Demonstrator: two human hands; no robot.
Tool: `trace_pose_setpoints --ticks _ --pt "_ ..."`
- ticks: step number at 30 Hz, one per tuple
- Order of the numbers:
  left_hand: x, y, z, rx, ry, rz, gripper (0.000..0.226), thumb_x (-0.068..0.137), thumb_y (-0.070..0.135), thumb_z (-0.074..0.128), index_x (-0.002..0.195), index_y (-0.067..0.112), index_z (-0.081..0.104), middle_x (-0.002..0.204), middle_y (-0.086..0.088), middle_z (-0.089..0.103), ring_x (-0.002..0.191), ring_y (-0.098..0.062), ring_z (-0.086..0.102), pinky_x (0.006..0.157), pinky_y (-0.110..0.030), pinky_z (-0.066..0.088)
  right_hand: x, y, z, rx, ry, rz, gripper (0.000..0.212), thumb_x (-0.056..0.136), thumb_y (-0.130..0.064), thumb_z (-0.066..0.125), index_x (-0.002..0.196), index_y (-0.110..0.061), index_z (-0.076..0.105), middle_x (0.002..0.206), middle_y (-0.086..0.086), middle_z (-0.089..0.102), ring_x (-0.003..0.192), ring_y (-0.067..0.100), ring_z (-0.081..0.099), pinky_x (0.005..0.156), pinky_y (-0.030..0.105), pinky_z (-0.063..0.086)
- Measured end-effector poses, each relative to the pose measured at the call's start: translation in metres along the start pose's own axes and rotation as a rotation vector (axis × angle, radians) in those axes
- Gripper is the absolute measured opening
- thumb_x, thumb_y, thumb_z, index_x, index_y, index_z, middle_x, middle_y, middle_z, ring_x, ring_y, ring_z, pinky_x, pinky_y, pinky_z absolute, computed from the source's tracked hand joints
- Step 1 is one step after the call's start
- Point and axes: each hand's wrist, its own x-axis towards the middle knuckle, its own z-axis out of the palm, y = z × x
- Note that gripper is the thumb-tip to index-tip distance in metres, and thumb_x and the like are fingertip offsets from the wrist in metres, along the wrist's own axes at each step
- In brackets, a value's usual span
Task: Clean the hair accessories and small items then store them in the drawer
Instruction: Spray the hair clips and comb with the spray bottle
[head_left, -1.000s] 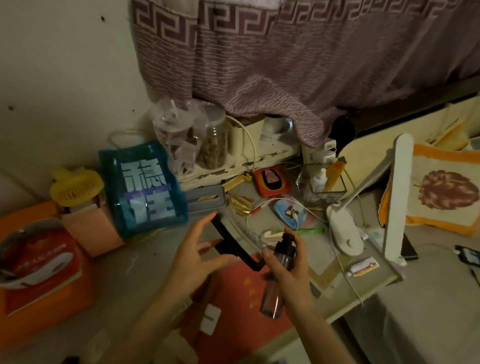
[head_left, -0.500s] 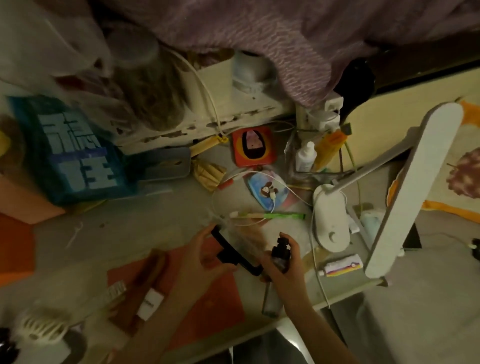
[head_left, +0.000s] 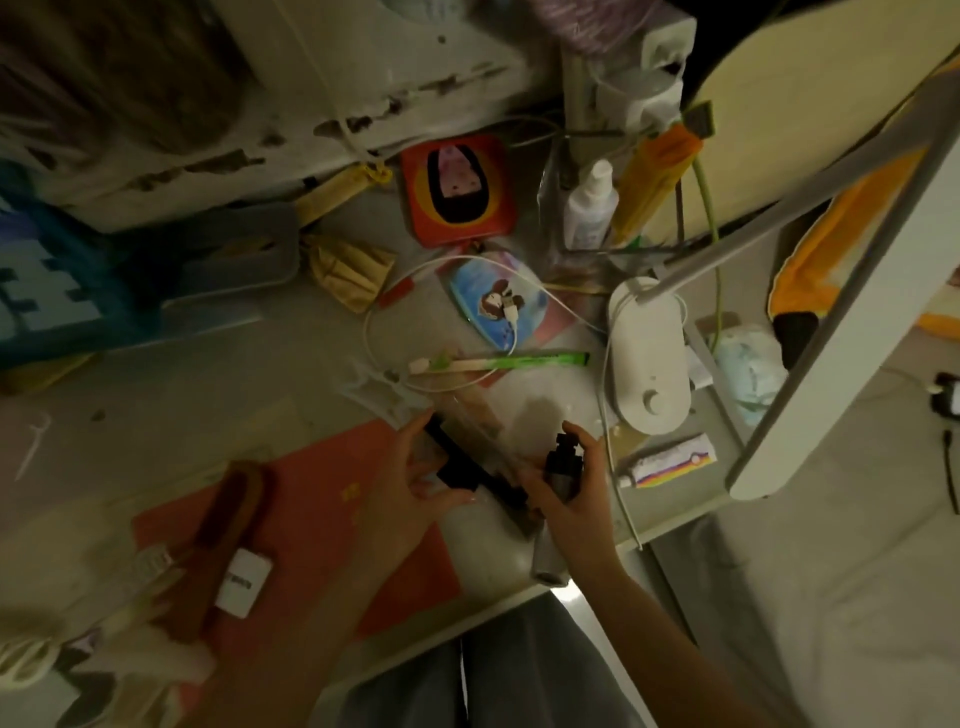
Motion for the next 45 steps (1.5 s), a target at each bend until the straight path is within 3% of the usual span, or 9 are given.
trace_pose_setpoints --ticks 6,9,14,17,25,35,39,42,45 --pt "-0.003 -0.001 0.005 -0.01 0.01 0.03 0.085 0.067 0.004 0.081 0.123 0.048 0.035 0.132 0.021 0.042 0.116 -0.013 0.052 0.072 -0.008 0.049 -0.006 0.006 0.005 -0.001 0.027 0.03 0.061 0.082 -0.015 0.072 0.134 -0.017 0.039 0.122 -0.014 0.047 0.1 -0.027 0.044 0.079 -0.003 0.038" --pt "0.0 -0.005 0.005 -0.018 0.008 0.015 0.085 0.067 0.009 0.083 0.125 0.05 0.035 0.14 0.01 0.042 0.117 -0.021 0.054 0.071 -0.012 0.05 -0.007 0.004 0.008 0.009 0.048 0.053 0.063 0.082 -0.016 0.071 0.136 -0.02 0.038 0.123 -0.017 0.047 0.099 -0.021 0.047 0.078 -0.003 0.039" --pt "0.001 -0.006 0.005 0.015 -0.001 0.036 0.085 0.067 0.019 0.083 0.121 0.058 0.031 0.137 0.018 0.039 0.127 -0.01 0.044 0.09 -0.022 0.049 -0.01 0.002 0.007 -0.005 0.062 0.058 0.067 0.081 -0.021 0.072 0.137 -0.027 0.035 0.132 -0.013 0.04 0.118 0.003 0.04 0.092 0.014 0.036" --pt "-0.001 -0.005 0.006 0.04 0.004 0.067 0.087 0.068 0.02 0.083 0.132 0.048 0.031 0.137 0.02 0.037 0.13 -0.009 0.04 0.098 -0.027 0.046 -0.012 -0.004 0.004 -0.008 0.059 0.048 0.067 0.082 -0.019 0.072 0.138 -0.026 0.035 0.13 -0.013 0.042 0.116 0.003 0.042 0.089 0.009 0.038" --pt "-0.023 0.008 -0.002 0.118 0.178 0.097 0.073 0.07 0.026 0.081 0.133 0.031 0.044 0.133 0.01 0.048 0.121 -0.008 0.047 0.097 -0.026 0.042 -0.02 -0.036 -0.006 -0.053 0.114 -0.037 0.065 0.085 -0.016 0.069 0.134 -0.036 0.033 0.13 -0.006 0.052 0.113 0.012 0.055 0.098 0.045 0.049" --pt "-0.079 0.019 -0.066 0.147 0.441 0.155 0.059 0.085 0.027 0.067 0.138 0.027 0.041 0.132 0.01 0.043 0.123 -0.007 0.042 0.102 -0.026 0.037 -0.051 -0.094 0.033 -0.056 -0.097 -0.168 0.063 0.085 -0.018 0.07 0.139 -0.024 0.036 0.119 -0.006 0.052 0.104 0.014 0.052 0.084 0.026 0.041" --pt "-0.106 0.009 -0.102 0.059 0.542 0.145 0.058 0.084 0.026 0.069 0.134 0.034 0.04 0.133 0.008 0.046 0.124 -0.01 0.046 0.101 -0.024 0.04 -0.073 -0.111 0.065 -0.056 -0.194 -0.197 0.066 0.088 -0.02 0.066 0.145 -0.023 0.032 0.133 0.005 0.053 0.12 0.025 0.051 0.099 0.038 0.043" --pt "-0.126 0.002 -0.132 0.057 0.635 0.111 0.061 0.082 0.03 0.071 0.136 0.029 0.043 0.127 0.011 0.043 0.119 -0.006 0.043 0.094 -0.019 0.034 -0.091 -0.126 0.092 -0.053 -0.306 -0.207 0.067 0.089 -0.016 0.064 0.146 -0.022 0.029 0.128 -0.003 0.047 0.108 0.013 0.048 0.093 0.024 0.036" --pt "-0.143 -0.014 -0.162 0.07 0.664 0.073 0.067 0.078 0.047 0.065 0.137 0.03 0.04 0.127 0.015 0.035 0.118 -0.003 0.035 0.097 -0.022 0.029 -0.107 -0.131 0.12 -0.11 -0.312 -0.26 0.064 0.088 -0.02 0.065 0.143 -0.028 0.033 0.137 0.0 0.046 0.124 0.019 0.045 0.104 0.03 0.032"
